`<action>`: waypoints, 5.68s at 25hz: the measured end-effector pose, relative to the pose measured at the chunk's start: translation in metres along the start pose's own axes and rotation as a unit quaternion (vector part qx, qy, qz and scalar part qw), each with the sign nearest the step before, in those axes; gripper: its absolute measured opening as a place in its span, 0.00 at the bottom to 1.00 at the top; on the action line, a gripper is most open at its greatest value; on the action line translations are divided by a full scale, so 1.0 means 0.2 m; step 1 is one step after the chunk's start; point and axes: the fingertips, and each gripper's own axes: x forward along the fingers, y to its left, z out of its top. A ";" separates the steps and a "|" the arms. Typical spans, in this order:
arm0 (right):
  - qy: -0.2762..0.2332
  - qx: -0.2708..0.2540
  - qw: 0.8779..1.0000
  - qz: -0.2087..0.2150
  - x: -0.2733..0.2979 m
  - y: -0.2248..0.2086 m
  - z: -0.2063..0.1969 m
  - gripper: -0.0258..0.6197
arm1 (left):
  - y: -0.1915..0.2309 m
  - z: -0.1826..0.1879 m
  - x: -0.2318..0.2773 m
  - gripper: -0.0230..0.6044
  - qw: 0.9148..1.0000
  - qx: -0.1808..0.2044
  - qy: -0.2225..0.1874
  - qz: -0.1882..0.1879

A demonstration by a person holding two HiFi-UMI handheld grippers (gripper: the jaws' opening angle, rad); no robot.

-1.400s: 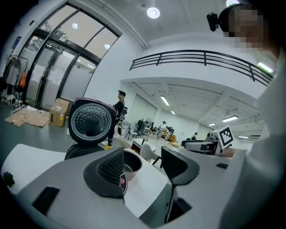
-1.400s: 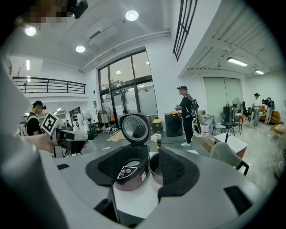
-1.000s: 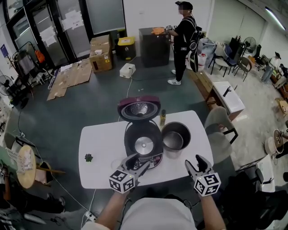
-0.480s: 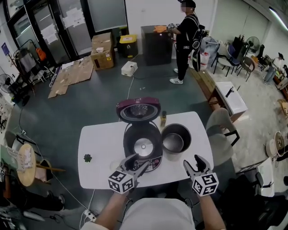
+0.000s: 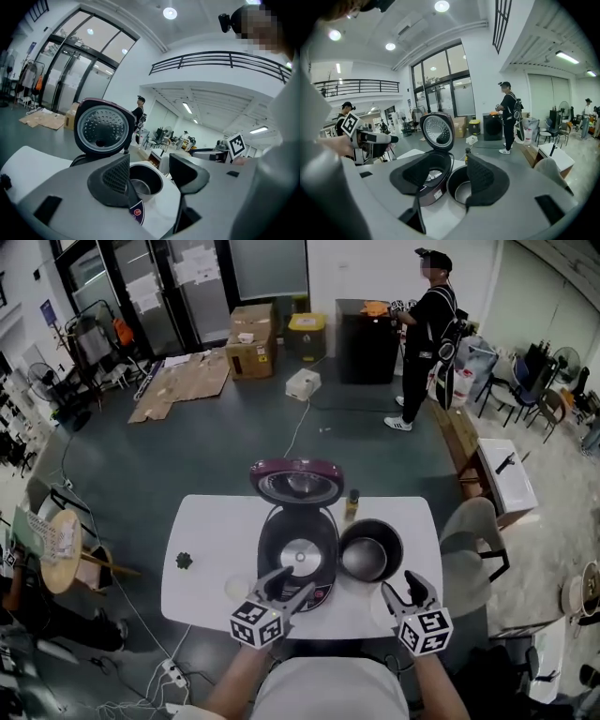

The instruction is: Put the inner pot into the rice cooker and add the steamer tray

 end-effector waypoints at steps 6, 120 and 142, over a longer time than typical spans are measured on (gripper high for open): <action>0.014 -0.008 0.999 0.037 0.11 -0.15 0.02 0.44 | -0.02 -0.02 0.14 0.46 0.999 -0.015 0.001 0.031; 0.184 -0.017 0.982 -0.037 0.93 -1.17 -0.59 0.09 | 0.19 -0.82 1.26 0.28 0.913 -0.239 0.118 0.309; 0.099 -0.028 0.994 -0.025 0.66 -0.80 -0.22 0.15 | 0.13 -0.37 0.83 0.23 0.931 -0.154 0.051 0.327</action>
